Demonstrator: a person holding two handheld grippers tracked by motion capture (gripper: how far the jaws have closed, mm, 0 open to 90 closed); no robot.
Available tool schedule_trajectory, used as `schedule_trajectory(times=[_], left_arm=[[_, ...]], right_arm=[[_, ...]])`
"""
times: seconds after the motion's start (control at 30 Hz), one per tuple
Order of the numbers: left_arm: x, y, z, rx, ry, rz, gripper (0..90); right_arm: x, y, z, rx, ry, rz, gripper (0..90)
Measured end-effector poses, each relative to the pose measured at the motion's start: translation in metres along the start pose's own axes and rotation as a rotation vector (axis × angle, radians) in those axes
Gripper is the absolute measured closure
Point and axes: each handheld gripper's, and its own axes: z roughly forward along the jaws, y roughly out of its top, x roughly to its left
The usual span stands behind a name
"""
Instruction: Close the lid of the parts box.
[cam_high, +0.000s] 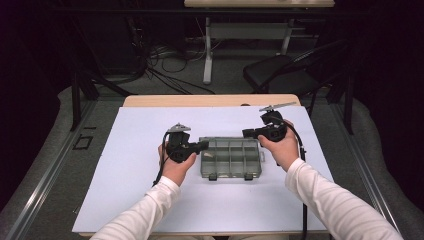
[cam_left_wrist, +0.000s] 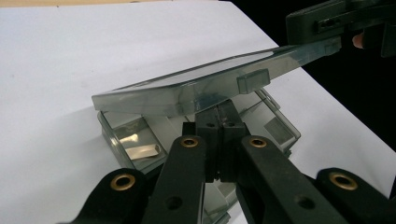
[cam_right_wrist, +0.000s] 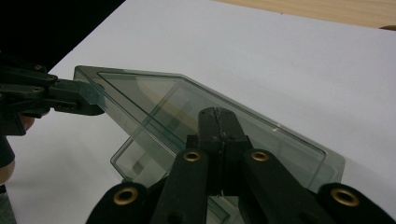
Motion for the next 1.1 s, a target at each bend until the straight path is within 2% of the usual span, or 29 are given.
schedule_trajectory(times=[0.3,0.47,0.77,1.1], left_arm=[[-0.003,-0.011,0.0,-0.001,0.002,0.007,90.0],[-0.005,-0.019,0.001,0.004,0.007,0.025,90.0],[-0.006,-0.029,0.002,0.007,0.003,0.024,90.0],[-0.008,-0.042,0.004,0.014,0.004,0.022,90.0]], right_arm=[[0.001,-0.011,-0.002,-0.002,0.022,0.01,90.0],[-0.001,-0.018,-0.002,0.003,0.024,0.023,90.0],[-0.004,-0.029,0.0,0.011,0.037,0.041,90.0],[-0.001,-0.038,0.001,0.021,0.047,0.035,90.0]])
